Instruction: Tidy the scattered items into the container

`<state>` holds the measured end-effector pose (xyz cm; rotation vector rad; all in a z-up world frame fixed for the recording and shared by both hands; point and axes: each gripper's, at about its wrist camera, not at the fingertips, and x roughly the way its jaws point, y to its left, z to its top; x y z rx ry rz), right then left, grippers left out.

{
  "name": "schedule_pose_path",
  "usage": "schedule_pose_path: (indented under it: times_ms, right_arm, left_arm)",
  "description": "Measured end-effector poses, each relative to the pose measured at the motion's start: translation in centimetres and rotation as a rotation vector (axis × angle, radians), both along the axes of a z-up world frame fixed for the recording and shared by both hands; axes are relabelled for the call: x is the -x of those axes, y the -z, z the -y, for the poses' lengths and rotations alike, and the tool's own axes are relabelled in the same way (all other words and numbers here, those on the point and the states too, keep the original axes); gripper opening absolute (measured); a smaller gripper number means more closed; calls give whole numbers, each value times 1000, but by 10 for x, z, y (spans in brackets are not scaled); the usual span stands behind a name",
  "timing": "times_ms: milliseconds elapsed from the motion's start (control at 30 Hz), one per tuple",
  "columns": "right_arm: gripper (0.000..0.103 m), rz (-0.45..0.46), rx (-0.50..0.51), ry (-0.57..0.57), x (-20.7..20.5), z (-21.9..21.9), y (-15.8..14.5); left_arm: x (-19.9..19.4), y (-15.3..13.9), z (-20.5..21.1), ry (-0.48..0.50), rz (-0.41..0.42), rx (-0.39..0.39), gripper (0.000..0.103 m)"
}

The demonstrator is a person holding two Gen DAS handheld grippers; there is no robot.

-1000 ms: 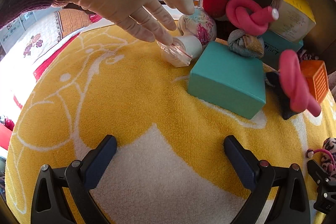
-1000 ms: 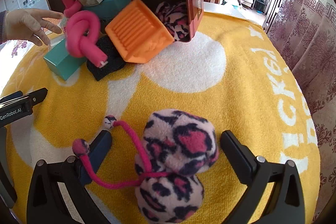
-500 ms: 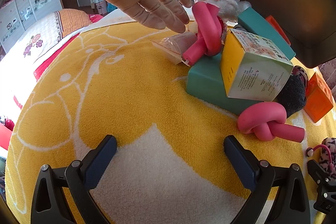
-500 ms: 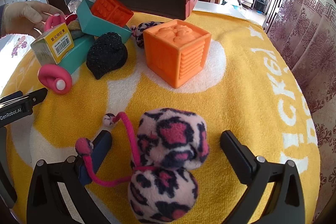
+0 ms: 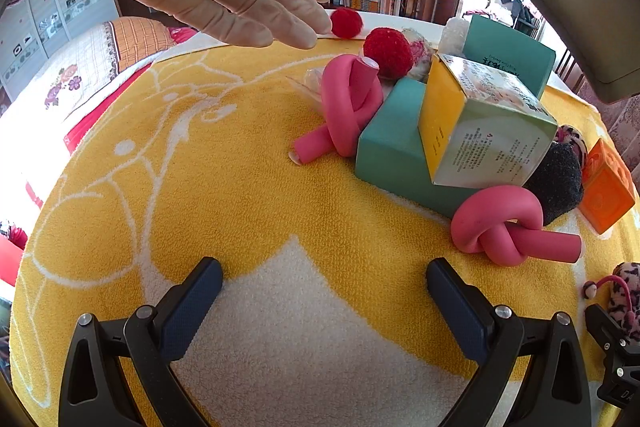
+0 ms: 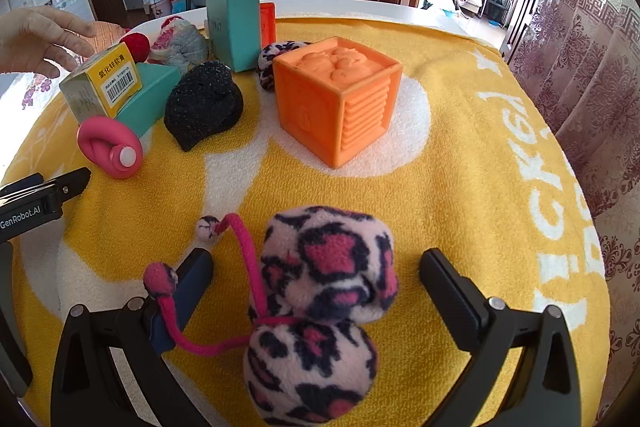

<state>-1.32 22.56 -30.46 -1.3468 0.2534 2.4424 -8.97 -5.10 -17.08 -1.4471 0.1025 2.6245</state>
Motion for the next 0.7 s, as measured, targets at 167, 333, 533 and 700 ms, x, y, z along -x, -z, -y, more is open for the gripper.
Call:
schedule_pose_path:
  times_ms: [167, 333, 533, 700]
  right_arm:
    - [103, 0, 0, 0, 0, -1, -1]
    - [103, 0, 0, 0, 0, -1, -1]
    - [103, 0, 0, -1, 0, -1, 0]
    - [103, 0, 0, -1, -1, -1, 0]
  left_arm:
    - [0, 0, 0, 0, 0, 0, 103]
    - [0, 0, 0, 0, 0, 0, 103]
    - [-1, 0, 0, -1, 0, 0, 103]
    - [-1, 0, 0, -1, 0, 0, 103]
